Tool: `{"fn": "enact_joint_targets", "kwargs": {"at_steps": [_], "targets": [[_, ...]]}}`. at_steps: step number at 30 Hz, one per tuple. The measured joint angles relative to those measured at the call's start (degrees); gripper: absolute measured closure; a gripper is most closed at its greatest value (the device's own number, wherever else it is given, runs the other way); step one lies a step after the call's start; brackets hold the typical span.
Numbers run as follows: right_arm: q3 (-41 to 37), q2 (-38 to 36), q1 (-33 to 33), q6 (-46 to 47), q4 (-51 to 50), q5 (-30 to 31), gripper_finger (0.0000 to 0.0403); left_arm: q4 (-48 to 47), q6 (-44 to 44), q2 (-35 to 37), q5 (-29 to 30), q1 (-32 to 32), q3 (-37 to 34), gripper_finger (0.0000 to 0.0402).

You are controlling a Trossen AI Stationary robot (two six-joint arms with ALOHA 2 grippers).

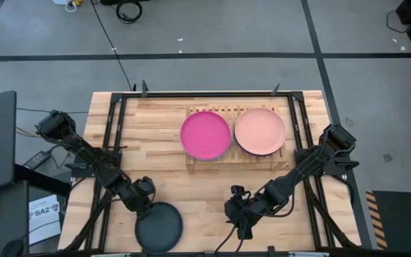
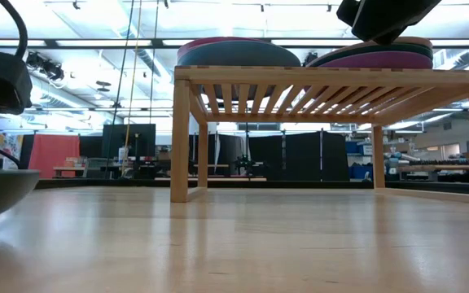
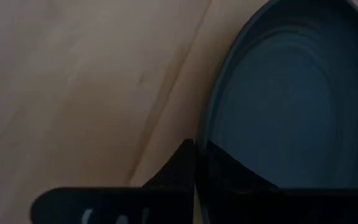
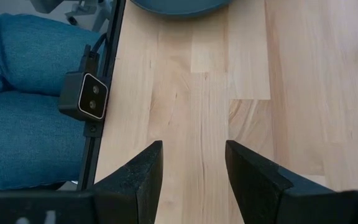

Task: Place and stack plates onto a shelf
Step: Stack the black plate on top of the pink plate on the shelf

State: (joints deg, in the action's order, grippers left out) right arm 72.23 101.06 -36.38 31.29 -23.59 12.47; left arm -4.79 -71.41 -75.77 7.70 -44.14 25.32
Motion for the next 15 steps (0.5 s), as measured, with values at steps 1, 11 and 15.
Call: {"fn": "enact_joint_targets", "kwargs": {"at_steps": [1,11,15], "targets": [[0.00,0.00,-0.01,0.01,0.00,0.00,0.0224,0.45,0.05,0.02,0.11,0.00,0.00,0.0386],[0.00,0.00,0.00,0.00,0.00,0.00,0.0224,2.94,0.12,0.13,0.09,0.02,0.00,0.0385],[0.00,0.00,-0.02,0.00,0.00,0.00,0.0224,4.88,2.61,0.13,-0.03,0.24,0.01,0.0384]]}}
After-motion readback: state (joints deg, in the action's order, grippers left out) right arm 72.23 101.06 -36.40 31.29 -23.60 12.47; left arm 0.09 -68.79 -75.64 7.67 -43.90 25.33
